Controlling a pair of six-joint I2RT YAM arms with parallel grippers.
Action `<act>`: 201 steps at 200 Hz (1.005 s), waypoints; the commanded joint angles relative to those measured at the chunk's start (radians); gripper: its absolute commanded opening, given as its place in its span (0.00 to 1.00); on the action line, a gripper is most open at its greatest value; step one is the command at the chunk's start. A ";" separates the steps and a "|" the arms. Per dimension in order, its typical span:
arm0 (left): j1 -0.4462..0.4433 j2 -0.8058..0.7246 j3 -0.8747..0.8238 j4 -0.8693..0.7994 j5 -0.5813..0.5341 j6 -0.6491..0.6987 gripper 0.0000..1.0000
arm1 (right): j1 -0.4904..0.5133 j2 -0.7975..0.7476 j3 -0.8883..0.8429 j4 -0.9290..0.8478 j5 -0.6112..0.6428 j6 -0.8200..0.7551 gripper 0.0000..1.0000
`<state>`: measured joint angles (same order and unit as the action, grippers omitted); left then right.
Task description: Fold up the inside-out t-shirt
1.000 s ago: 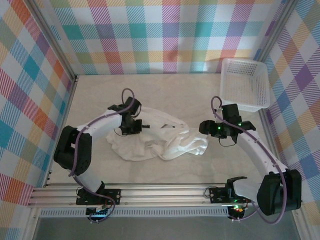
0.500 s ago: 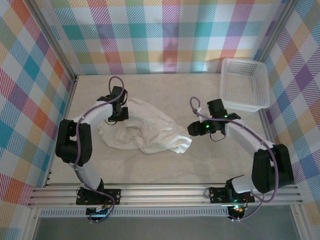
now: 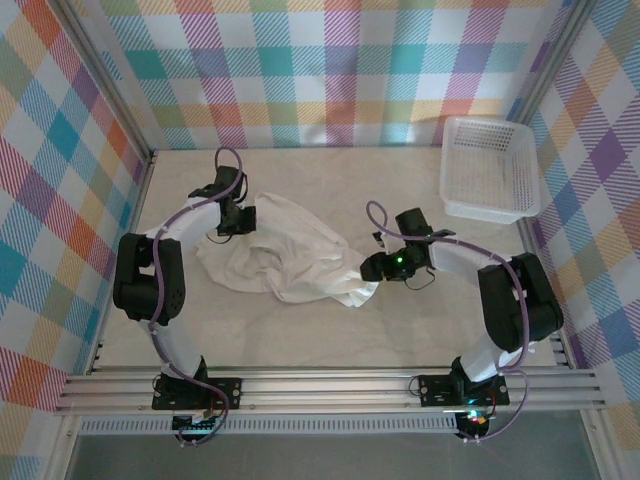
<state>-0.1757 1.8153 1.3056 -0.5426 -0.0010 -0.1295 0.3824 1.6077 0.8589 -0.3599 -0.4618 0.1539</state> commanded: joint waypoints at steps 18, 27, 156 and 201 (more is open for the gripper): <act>0.009 0.013 0.018 0.003 0.032 0.018 0.00 | 0.027 -0.025 -0.065 0.101 0.020 0.064 0.57; 0.009 0.012 0.020 0.001 0.030 0.019 0.00 | 0.027 -0.038 -0.076 0.099 0.042 0.063 0.58; 0.009 0.018 0.012 0.000 0.030 0.015 0.00 | 0.030 -0.094 -0.192 0.262 0.067 0.051 0.24; 0.015 0.009 0.024 -0.017 0.002 -0.003 0.00 | 0.033 -0.240 -0.196 0.145 0.082 0.092 0.00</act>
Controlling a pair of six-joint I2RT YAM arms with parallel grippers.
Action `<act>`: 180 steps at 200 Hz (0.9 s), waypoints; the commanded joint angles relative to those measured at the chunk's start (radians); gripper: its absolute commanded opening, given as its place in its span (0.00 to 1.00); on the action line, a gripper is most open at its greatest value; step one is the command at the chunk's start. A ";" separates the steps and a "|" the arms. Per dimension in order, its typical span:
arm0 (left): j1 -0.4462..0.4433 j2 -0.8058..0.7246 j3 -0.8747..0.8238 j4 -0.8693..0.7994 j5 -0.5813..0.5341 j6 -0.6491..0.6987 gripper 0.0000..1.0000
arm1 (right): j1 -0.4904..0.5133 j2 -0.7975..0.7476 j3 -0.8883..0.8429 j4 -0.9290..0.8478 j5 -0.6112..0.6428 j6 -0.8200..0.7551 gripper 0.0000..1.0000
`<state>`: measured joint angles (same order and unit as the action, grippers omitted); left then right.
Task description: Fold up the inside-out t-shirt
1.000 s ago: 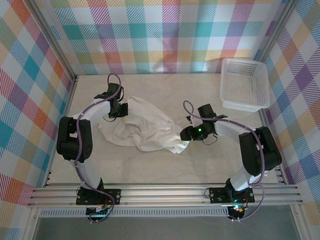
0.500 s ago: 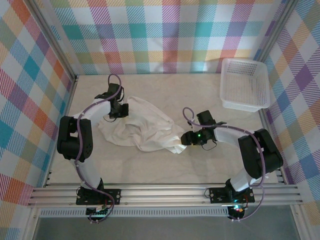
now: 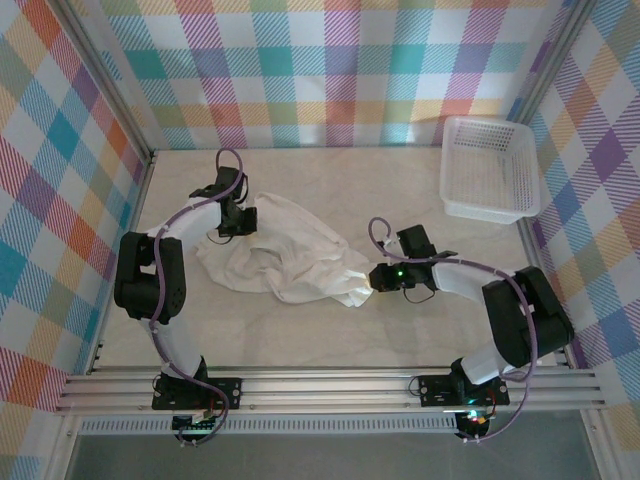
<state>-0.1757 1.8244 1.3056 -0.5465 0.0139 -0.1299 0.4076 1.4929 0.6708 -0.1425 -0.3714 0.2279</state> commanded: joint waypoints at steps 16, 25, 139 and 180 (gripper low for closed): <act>0.021 -0.005 0.036 -0.017 0.007 -0.015 0.00 | 0.014 -0.235 -0.008 -0.121 -0.007 0.027 0.00; 0.026 -0.011 0.043 -0.020 0.030 -0.025 0.02 | 0.021 -0.297 0.001 -0.141 -0.016 0.033 0.00; -0.368 -0.677 -0.469 0.038 0.077 -0.502 0.57 | 0.036 -0.270 0.446 -0.210 0.019 0.117 0.00; -0.609 -0.502 -0.520 0.029 -0.167 -0.442 0.71 | 0.036 -0.252 0.466 -0.199 0.009 0.116 0.00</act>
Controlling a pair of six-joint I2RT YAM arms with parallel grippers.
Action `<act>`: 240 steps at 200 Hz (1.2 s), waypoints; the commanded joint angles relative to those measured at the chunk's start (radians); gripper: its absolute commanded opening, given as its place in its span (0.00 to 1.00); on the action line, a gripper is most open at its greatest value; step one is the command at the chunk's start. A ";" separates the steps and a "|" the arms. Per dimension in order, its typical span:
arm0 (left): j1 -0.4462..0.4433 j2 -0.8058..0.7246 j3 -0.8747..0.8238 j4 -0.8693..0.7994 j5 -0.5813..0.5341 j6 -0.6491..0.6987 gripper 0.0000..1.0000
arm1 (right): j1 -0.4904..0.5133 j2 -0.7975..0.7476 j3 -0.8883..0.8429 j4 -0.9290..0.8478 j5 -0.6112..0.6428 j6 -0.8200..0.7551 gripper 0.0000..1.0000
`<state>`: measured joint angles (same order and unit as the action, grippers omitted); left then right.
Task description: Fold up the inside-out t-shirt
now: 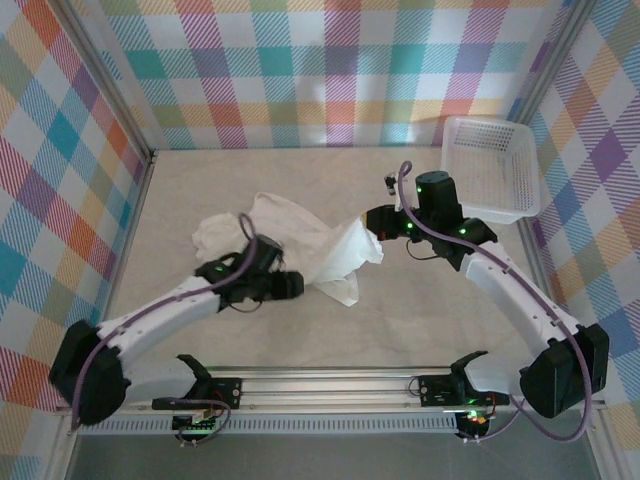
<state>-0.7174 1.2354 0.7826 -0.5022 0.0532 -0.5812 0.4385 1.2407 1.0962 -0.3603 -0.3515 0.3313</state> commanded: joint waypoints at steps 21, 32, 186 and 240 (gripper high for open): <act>-0.078 0.184 0.010 0.067 -0.331 0.101 1.00 | 0.005 -0.008 0.039 0.020 -0.027 0.008 0.00; -0.080 0.245 0.016 0.131 -0.392 0.152 1.00 | 0.006 -0.016 0.036 0.021 -0.025 0.007 0.00; 0.144 0.220 1.323 -0.276 -0.441 0.653 0.00 | 0.250 -0.212 0.390 0.073 -0.119 -0.219 0.00; 0.249 0.743 1.785 -0.279 -0.240 0.579 0.00 | 0.287 -0.128 0.526 0.041 0.277 -0.103 0.00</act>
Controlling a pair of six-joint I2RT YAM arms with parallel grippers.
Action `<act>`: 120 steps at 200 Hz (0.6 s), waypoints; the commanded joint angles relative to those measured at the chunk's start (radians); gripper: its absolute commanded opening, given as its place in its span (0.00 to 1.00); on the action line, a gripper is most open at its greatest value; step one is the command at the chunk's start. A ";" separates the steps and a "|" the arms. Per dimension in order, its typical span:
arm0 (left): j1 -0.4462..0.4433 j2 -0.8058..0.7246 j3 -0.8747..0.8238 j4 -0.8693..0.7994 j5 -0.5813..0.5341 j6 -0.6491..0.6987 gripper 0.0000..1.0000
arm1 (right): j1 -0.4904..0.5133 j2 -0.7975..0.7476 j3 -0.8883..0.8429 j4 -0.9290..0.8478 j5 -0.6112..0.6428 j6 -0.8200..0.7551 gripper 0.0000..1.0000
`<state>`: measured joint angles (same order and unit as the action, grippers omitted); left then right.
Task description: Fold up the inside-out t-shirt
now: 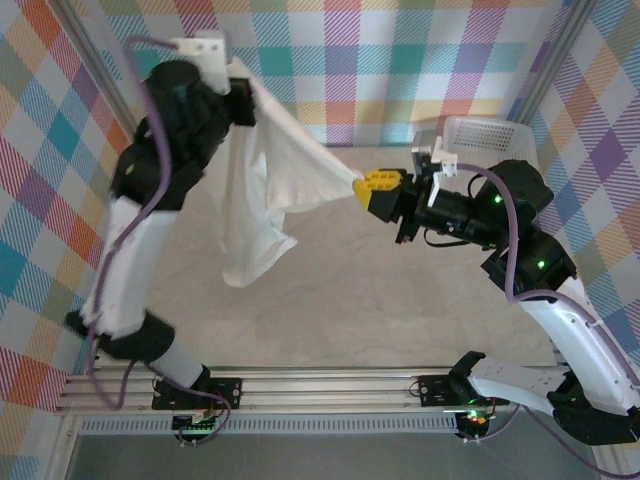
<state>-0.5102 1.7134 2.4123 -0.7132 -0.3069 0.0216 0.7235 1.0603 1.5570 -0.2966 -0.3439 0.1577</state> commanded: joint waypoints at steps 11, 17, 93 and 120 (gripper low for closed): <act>0.050 0.394 0.253 -0.089 0.163 -0.043 0.02 | 0.000 0.088 0.092 -0.065 0.396 0.106 0.00; 0.054 0.452 0.295 -0.096 0.192 -0.056 0.08 | -0.004 0.118 0.115 -0.110 0.483 0.129 0.00; 0.054 0.321 -0.319 -0.167 0.288 -0.273 0.55 | -0.416 0.331 -0.111 -0.307 0.313 0.513 0.00; 0.047 0.043 -0.814 -0.079 0.224 -0.449 0.50 | -0.421 0.314 -0.201 -0.265 0.289 0.515 0.00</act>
<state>-0.4564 2.0136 1.8568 -0.8455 -0.0391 -0.2543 0.2955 1.4288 1.3777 -0.6056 0.0135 0.6155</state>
